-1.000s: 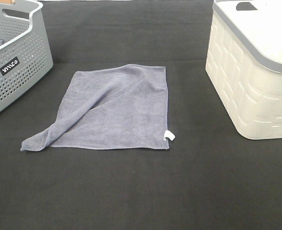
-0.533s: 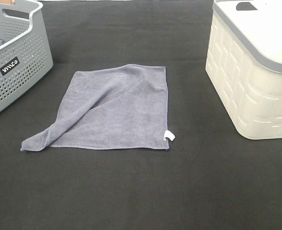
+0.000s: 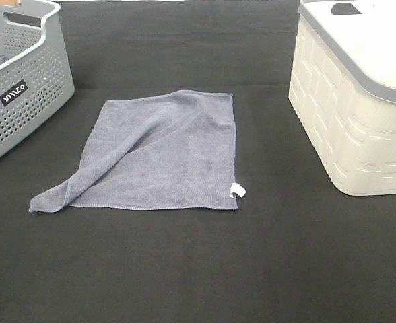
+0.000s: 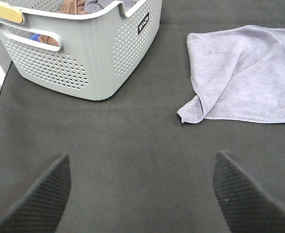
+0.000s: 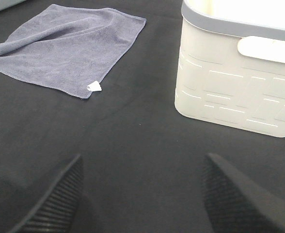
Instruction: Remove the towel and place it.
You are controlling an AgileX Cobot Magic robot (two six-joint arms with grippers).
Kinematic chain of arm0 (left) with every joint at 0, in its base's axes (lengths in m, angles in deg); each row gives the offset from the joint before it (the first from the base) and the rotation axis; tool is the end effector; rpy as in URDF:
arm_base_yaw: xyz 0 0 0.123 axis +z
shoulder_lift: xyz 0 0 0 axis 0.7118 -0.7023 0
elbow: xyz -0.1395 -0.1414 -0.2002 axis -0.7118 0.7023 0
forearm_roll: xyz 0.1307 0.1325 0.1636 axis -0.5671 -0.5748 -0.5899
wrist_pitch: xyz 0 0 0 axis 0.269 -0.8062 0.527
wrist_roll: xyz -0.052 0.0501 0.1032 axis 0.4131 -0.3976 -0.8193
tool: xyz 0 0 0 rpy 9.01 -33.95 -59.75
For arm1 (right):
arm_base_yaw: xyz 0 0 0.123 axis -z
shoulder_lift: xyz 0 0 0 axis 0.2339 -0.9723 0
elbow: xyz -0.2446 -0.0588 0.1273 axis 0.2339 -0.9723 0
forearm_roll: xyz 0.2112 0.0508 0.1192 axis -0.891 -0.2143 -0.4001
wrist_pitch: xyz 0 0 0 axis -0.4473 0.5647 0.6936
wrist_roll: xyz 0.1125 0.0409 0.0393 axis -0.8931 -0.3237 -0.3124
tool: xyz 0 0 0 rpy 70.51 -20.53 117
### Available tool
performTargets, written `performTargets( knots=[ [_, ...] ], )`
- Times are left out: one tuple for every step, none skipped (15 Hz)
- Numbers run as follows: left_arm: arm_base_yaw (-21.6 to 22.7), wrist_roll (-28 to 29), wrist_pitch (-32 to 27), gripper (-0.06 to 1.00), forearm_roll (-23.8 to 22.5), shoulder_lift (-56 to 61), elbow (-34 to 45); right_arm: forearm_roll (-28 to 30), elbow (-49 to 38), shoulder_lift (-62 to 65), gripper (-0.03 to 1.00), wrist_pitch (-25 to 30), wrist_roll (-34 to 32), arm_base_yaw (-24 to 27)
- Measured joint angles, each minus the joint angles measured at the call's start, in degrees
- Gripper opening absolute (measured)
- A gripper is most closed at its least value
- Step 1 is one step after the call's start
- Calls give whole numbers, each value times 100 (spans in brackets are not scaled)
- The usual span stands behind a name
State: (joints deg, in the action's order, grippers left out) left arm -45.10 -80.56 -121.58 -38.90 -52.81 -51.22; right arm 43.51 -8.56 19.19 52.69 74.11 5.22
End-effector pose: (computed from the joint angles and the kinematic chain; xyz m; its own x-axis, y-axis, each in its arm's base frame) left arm 0.0246 -0.0034 0.2643 -0.4311 -0.0061 -0.9023 0.0185 0.9997 -0.0156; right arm 0.0226 0.0144 0.2618 -0.4119 -0.1752 -0.8942 -0.2692 0.9609 -0.0642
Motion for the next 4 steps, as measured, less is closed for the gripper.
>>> performTargets(
  knots=[
    [0,0,0,75,0,0,0,0,0,0,68,0,0,0],
    [0,0,0,75,0,0,0,0,0,0,68,0,0,0],
    [0,0,0,75,0,0,0,0,0,0,68,0,0,0],
    [0,0,0,75,0,0,0,0,0,0,68,0,0,0]
  ],
)
